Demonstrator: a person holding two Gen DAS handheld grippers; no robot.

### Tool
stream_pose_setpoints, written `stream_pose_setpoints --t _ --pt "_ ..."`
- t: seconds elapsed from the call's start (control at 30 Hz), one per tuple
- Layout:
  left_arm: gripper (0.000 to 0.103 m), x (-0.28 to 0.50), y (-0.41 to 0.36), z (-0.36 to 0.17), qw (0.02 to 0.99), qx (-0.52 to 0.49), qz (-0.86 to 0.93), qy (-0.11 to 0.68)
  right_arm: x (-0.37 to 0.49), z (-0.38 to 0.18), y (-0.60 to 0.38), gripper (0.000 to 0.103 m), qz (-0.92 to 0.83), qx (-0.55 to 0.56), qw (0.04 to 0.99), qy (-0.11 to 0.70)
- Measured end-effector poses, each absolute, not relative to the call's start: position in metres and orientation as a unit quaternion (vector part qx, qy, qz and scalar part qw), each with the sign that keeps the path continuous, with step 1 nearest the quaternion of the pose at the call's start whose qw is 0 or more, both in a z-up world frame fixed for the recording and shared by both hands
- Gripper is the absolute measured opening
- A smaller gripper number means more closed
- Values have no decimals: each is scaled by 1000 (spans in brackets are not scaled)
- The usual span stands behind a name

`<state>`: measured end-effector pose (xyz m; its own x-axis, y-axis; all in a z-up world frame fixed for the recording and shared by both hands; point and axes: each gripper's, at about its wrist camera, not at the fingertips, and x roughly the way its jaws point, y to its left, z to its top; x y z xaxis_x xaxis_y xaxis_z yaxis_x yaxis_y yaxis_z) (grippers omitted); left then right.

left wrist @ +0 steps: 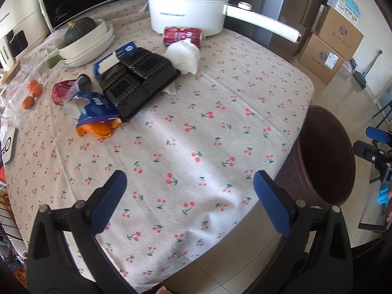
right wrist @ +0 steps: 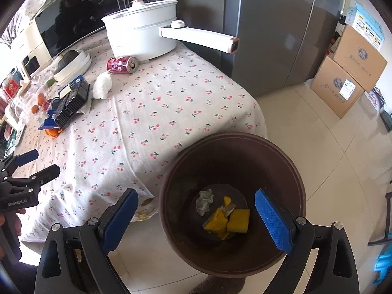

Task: Collect trash
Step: 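Move both grippers back toward the black tray and blue wrapper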

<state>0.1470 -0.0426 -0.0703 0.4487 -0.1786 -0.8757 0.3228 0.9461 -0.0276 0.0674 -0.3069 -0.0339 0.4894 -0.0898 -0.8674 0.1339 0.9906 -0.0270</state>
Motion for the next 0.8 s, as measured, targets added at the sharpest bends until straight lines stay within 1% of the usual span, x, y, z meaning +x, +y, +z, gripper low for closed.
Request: stream_pose_setpoints --t 0.37,0.7,0.8 --pt "102 157 43 -78 853 17 -73 516 103 -30 -238 98 -15 1 869 494" --pt "102 182 68 -87 853 6 -48 521 139 -42 -201 98 -7 -8 866 500" --pt "102 193 72 -87 854 -11 -44 518 145 -48 -195 98 -9 -15 862 506"
